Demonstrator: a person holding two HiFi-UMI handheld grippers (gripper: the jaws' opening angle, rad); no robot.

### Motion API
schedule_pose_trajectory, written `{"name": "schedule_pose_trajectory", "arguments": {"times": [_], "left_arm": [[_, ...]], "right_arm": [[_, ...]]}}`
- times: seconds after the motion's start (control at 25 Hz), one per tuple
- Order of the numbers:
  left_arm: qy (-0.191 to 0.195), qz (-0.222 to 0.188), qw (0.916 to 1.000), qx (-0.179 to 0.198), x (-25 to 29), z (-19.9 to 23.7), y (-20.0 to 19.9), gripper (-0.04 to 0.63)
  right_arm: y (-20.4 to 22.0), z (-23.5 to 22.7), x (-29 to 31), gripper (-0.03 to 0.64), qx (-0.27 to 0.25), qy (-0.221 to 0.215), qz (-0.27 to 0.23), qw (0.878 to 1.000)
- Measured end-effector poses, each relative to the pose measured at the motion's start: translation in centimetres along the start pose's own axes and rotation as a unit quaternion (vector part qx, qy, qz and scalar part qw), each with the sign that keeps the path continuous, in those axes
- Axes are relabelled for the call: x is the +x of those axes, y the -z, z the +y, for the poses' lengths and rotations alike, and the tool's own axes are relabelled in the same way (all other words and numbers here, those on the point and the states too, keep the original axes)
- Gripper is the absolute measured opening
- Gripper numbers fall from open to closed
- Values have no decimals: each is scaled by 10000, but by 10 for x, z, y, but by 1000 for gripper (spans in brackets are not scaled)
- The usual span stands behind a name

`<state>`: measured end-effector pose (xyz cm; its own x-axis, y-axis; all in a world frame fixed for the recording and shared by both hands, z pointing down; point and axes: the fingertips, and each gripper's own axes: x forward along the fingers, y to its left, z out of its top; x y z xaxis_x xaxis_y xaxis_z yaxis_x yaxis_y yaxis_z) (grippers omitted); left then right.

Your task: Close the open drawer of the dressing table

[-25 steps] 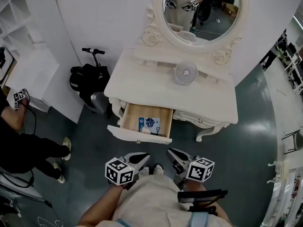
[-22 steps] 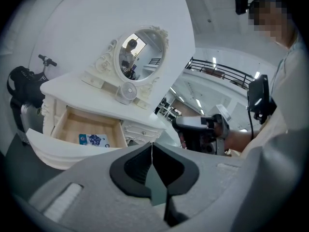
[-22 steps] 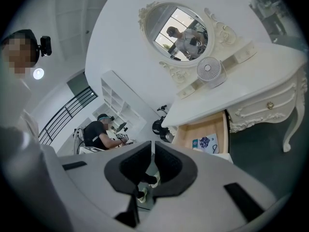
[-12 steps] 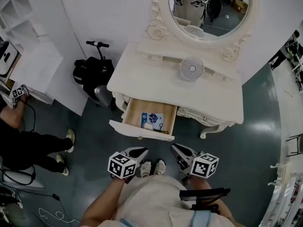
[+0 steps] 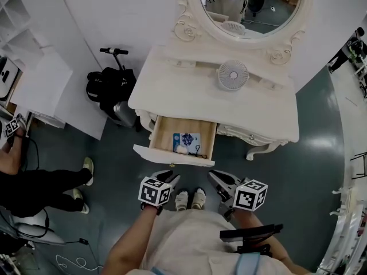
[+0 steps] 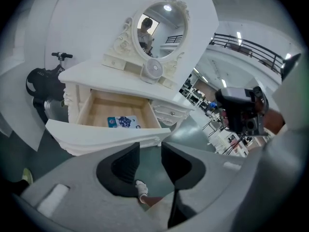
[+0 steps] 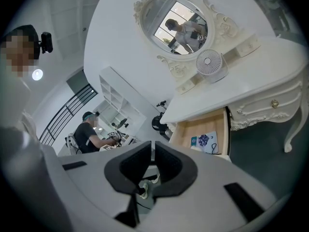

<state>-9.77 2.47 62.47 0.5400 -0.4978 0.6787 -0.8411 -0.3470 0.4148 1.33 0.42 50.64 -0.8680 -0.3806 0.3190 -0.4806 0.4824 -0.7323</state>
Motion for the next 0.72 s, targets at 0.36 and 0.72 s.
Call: {"name": "schedule_pose_trajectory", "arguments": {"times": [0.36,0.72], "left_arm": [[-416,314,9977,-431,29,42,21,153],[-545,575,9948,-637,48,59,28,166]], "right_arm": [[6,-7,0,18,35,124,110,9999],[9,-12,4,18,71,180,184,9996]]}}
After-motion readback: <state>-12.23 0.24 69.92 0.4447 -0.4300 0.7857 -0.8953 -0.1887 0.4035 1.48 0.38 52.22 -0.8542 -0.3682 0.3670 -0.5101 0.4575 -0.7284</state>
